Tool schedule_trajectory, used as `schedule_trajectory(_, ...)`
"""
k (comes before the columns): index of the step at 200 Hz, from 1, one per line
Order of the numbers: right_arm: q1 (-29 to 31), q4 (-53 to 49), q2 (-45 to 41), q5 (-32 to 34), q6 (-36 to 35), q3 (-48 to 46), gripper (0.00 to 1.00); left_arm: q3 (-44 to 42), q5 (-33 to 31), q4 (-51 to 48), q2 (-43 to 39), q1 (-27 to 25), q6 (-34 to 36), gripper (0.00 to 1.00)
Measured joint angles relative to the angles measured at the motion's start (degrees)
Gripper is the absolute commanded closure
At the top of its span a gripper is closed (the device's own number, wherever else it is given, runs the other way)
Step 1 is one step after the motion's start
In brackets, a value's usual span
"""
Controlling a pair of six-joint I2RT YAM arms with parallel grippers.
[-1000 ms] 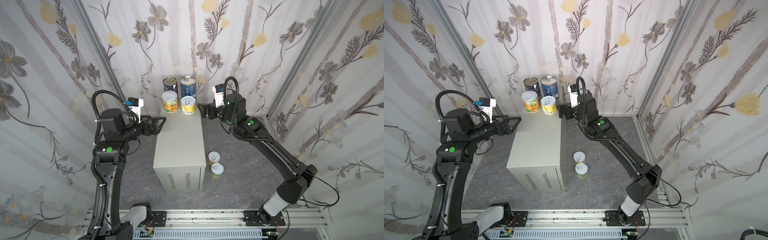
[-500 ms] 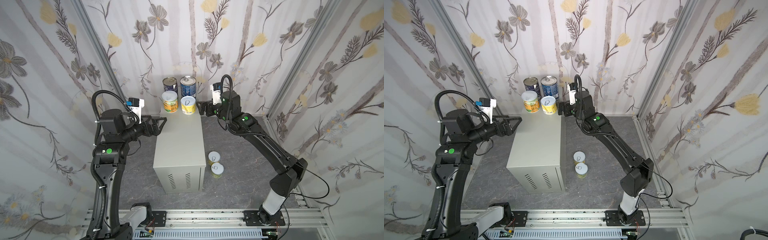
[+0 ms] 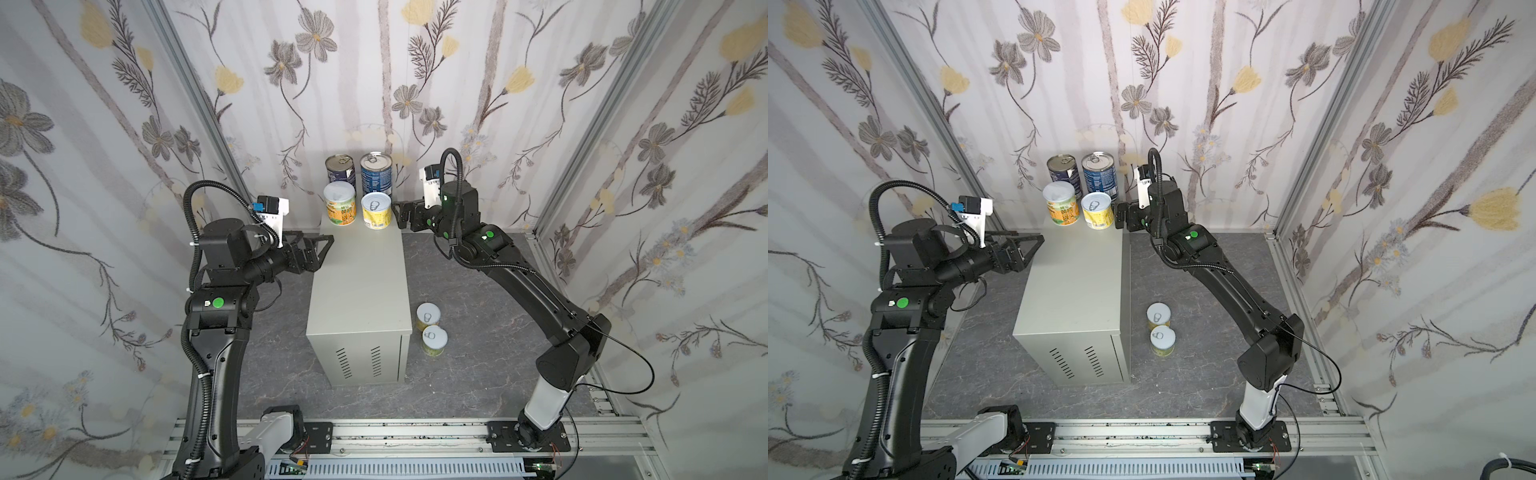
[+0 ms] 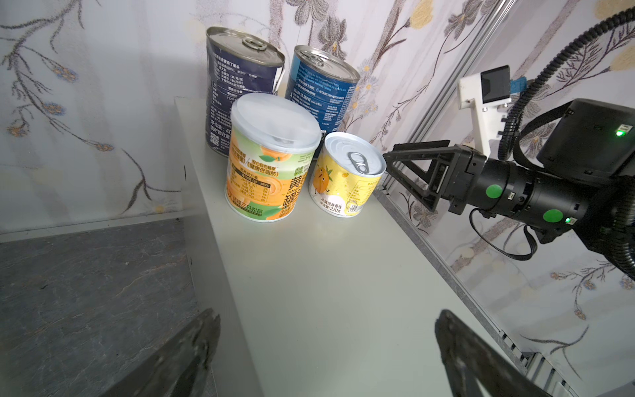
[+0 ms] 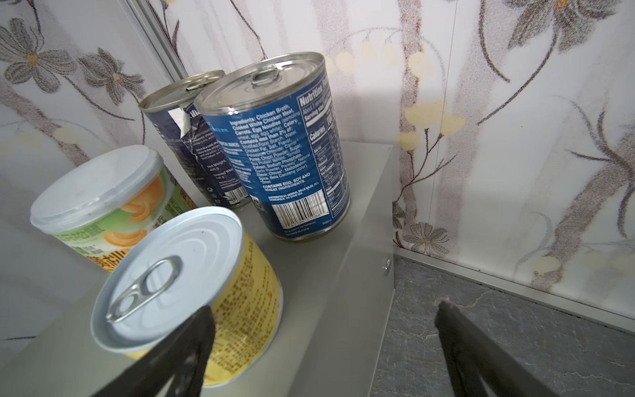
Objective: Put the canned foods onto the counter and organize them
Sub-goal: 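Open the right gripper and draw it back from the yellow can, then move the right gripper down toward the white-topped cans on the floor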
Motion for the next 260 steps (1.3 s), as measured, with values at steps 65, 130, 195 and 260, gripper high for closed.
schedule_trajectory(65,0.0,-0.11,0.98,-0.37,0.02,0.55,0.0,0.0,-0.22,0.0,0.04,-0.02,0.0,0.0)
schedule_trajectory(130,-0.81,-1.49,-2.97,1.16,-0.26,-3.06,0.0,0.0,-0.22,0.0,0.26,-0.02,0.0,0.0)
schedule_trajectory(195,-1.18,-0.46,-15.98,4.52,-0.39,-21.38,0.0,0.0,-3.74,0.0,0.26,-0.63,-0.09,0.0)
schedule_trajectory(260,0.07,0.94,-36.81,9.9,3.85,-48.57,0.0,-0.02,-13.05,-1.03,-0.42,-1.64,-0.35,0.0)
